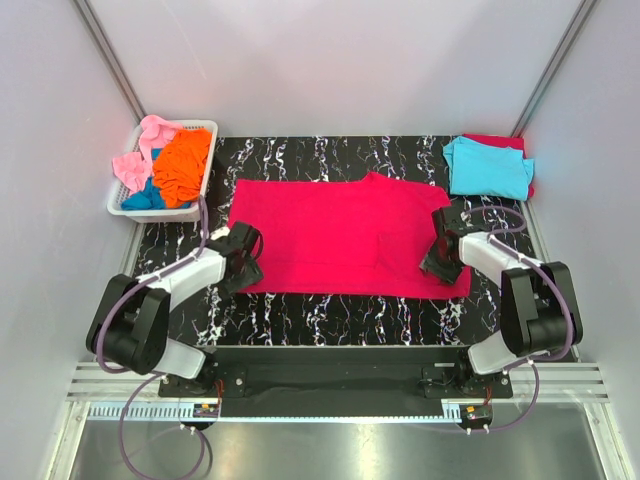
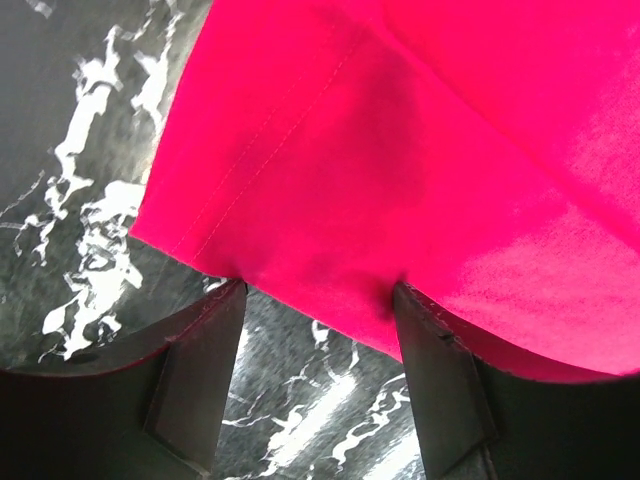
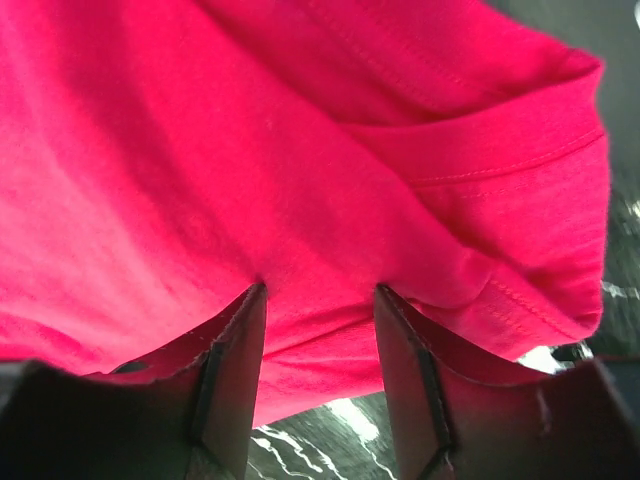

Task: Fold and stack the t-shirts
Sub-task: Fold the tshirt

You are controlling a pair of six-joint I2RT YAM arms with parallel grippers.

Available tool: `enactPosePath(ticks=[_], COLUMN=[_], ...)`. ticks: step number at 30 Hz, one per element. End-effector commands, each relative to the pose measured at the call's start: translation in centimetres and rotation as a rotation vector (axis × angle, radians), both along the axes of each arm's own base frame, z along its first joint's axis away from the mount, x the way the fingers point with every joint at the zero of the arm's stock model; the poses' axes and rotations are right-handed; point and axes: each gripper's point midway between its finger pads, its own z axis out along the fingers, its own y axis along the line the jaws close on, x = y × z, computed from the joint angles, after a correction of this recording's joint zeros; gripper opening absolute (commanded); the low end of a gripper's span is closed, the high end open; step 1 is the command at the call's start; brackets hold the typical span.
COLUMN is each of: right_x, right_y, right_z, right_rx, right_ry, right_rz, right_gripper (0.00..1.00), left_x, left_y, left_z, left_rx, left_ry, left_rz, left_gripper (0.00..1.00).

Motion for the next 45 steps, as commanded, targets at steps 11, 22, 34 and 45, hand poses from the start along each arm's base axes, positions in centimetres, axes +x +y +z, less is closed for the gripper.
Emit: enactPosePath(ticks=[11,22,34,45], right_x=[-5.6,-1.5,9.6,17.5], right_y=[-0.4,-0.5,2.1,5.3], right_z=[1.3,7.9,14.6,13.4], right_rx=[0.036,0.024,0.054,0.388], right_ry=[0.029,-0.159,-0.416,-0.46], right_rz=[-0.102,-0.053,0.172,0.375], right_gripper=[0.52,0.52,0.62,0.61], left_x=[-5.7,-3.5,6.4,19.7], left_y=[1.8,0.7,-2.1,0.3], left_z=[-1.3,9.0,14.4,13.3], left_rx=[0.003,-0.145,-0.238,-0.287], left_ry=[0.103,-0.273,-0.418,-0.432], left_rz=[0.037,-0.022,-0.095,-0.037], left_gripper=[0.66,0.7,0.79,0.78])
